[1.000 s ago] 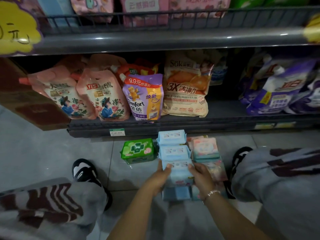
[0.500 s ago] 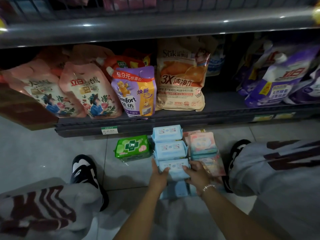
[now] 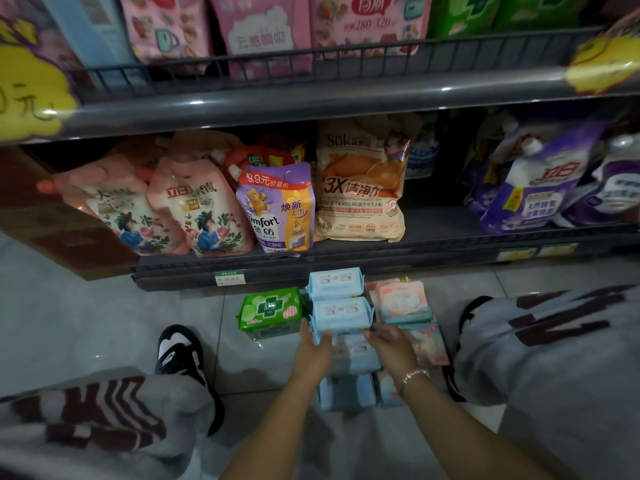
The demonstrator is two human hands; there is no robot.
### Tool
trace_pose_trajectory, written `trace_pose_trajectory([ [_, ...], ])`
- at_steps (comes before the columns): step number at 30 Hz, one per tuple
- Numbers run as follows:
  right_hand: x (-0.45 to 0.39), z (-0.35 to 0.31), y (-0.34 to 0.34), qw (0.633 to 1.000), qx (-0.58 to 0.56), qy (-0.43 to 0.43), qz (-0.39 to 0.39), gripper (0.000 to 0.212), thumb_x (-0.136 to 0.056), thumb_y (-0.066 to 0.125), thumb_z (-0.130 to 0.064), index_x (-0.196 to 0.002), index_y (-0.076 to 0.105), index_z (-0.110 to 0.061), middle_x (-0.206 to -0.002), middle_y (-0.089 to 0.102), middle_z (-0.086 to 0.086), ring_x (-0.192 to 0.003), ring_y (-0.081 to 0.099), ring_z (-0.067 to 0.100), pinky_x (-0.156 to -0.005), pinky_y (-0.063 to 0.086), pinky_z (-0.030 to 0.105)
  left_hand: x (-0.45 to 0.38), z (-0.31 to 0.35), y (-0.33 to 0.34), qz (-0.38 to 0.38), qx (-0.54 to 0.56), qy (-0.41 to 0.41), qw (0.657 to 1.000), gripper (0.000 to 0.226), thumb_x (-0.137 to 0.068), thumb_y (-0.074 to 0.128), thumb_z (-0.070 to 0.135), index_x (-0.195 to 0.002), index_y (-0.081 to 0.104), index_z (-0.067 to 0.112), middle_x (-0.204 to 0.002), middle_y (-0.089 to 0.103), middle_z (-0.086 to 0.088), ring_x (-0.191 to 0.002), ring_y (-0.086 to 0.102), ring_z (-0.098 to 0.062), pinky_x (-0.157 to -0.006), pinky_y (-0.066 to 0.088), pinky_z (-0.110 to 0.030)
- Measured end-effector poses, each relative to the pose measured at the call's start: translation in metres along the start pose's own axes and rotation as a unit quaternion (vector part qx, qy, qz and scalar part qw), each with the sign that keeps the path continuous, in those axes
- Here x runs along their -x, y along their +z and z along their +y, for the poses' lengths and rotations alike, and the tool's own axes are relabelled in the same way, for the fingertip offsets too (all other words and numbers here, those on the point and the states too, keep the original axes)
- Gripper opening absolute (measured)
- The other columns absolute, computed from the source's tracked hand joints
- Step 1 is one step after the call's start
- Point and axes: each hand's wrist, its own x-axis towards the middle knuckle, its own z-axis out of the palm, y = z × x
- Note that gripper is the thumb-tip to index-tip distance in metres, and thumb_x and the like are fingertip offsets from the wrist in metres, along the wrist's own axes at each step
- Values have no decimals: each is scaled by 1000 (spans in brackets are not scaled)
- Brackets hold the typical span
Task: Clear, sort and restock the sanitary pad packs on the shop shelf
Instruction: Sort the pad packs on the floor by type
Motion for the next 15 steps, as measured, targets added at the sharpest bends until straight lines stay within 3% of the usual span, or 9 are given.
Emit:
trace_pose_trajectory([
  [2, 6, -18, -3, 1000, -10, -25, -1, 29, -87, 70, -21, -113, 62, -11, -114, 66, 3, -104, 63, 20, -92, 51, 37, 7, 13, -4, 8, -8, 37, 999, 62, -101, 45, 28, -154, 15, 16, -151, 39, -9, -135, 42, -29, -105, 35, -33],
  [6, 23, -68, -9, 992, -54, -116, 0, 23, -89, 68, -17, -109, 60, -17, -112, 63, 0, -105, 59, 15, -86, 45, 22, 23, 47, -13, 18, 4, 127, 992, 48, -101, 46, 27, -146, 30, 26, -145, 43, 3, -137, 40, -19, -102, 33, -26],
  [9, 37, -114, -16, 981, -51, -188, 9, 21, -89, 67, -20, -109, 60, -23, -108, 64, -7, -105, 60, 12, -91, 47, 24, 38, 84, -23, 43, -11, 190, 981, 53, -101, 45, 31, -150, 26, 23, -142, 42, 6, -134, 41, -15, -101, 34, -24],
  [13, 53, -178, -34, 948, 4, -317, 39, 26, -92, 64, -20, -118, 61, -25, -110, 61, -18, -107, 57, 4, -90, 44, 17, 53, 141, -42, 87, -61, 314, 944, 49, -101, 44, 31, -148, 32, 24, -145, 43, 3, -131, 44, -14, -101, 37, -24],
  [15, 57, -210, -46, 912, 69, -397, 74, 30, -92, 64, -22, -121, 61, -26, -116, 58, -19, -109, 53, 0, -90, 39, 16, 60, 172, -53, 103, -104, 365, 920, 50, -101, 43, 31, -149, 30, 24, -148, 38, 4, -134, 38, -13, -105, 35, -26],
])
